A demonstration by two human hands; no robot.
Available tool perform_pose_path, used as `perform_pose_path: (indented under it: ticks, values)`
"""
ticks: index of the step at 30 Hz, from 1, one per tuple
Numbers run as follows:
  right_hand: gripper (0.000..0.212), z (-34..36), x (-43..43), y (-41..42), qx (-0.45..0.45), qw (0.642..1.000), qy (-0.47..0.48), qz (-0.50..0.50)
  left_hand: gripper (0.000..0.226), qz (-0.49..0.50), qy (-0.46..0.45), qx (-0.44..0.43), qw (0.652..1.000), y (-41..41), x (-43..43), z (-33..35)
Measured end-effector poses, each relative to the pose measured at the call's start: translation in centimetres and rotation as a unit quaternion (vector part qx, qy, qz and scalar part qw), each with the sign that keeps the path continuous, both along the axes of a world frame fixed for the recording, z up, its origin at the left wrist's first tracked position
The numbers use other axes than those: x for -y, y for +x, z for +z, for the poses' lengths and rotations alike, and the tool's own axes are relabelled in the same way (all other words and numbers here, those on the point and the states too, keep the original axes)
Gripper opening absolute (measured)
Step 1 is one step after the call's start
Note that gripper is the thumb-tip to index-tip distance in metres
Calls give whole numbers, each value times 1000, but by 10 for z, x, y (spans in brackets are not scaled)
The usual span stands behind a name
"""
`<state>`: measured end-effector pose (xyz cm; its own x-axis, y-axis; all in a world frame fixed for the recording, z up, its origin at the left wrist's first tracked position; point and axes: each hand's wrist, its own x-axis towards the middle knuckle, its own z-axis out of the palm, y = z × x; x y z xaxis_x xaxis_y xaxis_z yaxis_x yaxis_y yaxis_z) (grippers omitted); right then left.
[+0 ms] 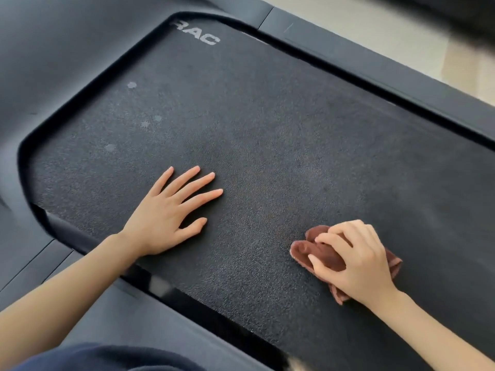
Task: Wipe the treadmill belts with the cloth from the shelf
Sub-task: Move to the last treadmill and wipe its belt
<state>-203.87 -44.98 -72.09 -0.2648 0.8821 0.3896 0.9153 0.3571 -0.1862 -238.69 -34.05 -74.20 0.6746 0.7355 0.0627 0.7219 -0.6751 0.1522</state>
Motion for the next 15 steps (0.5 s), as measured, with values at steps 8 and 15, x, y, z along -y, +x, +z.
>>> perform_pose_path:
  ticks: [8, 15]
  values:
    - [27, -5, -120, -44, -41, 997, 28, -62, 55, -5, -1, -18, 1000, -1, 0, 3]
    - [35, 1, -215, -95, -12, 975, -36, -220, 54, 0, 0, -41, 999, -3, 2, 4]
